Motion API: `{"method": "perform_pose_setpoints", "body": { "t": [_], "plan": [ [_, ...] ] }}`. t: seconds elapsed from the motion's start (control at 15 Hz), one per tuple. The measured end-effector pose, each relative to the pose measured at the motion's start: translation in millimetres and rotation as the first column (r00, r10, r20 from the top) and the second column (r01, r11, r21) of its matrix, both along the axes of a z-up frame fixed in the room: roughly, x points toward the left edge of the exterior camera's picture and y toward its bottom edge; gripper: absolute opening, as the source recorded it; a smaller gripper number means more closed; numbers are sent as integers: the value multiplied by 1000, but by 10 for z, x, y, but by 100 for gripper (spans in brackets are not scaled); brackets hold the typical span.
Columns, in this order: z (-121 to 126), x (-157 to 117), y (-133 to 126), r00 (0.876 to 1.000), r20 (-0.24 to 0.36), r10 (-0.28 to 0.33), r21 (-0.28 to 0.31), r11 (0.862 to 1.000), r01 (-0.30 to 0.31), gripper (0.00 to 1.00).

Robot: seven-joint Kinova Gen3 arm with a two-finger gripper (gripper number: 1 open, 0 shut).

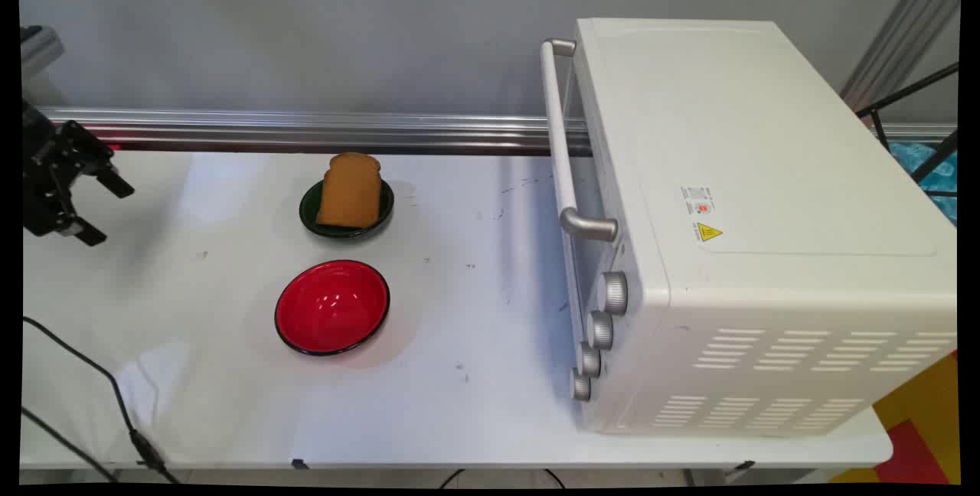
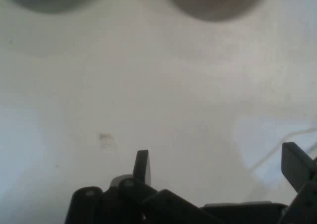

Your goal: Open the oven

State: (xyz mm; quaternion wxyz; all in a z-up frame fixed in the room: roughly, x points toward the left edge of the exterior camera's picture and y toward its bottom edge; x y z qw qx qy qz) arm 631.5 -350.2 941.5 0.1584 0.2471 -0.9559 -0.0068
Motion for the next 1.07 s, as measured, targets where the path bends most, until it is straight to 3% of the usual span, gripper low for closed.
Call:
{"method": "perform_pose_setpoints", "body": {
  "t": [0.27, 0.53, 1.07],
  "plan": [
    [-14, -238, -122, 998, -56, 5, -29, 1000, -7, 100],
    [70, -760, -397, 992, -129, 6, -74, 997, -16, 100],
    [517, -1854, -1036, 968, -245, -44, -170, 985, 2, 100]
  ]
}}
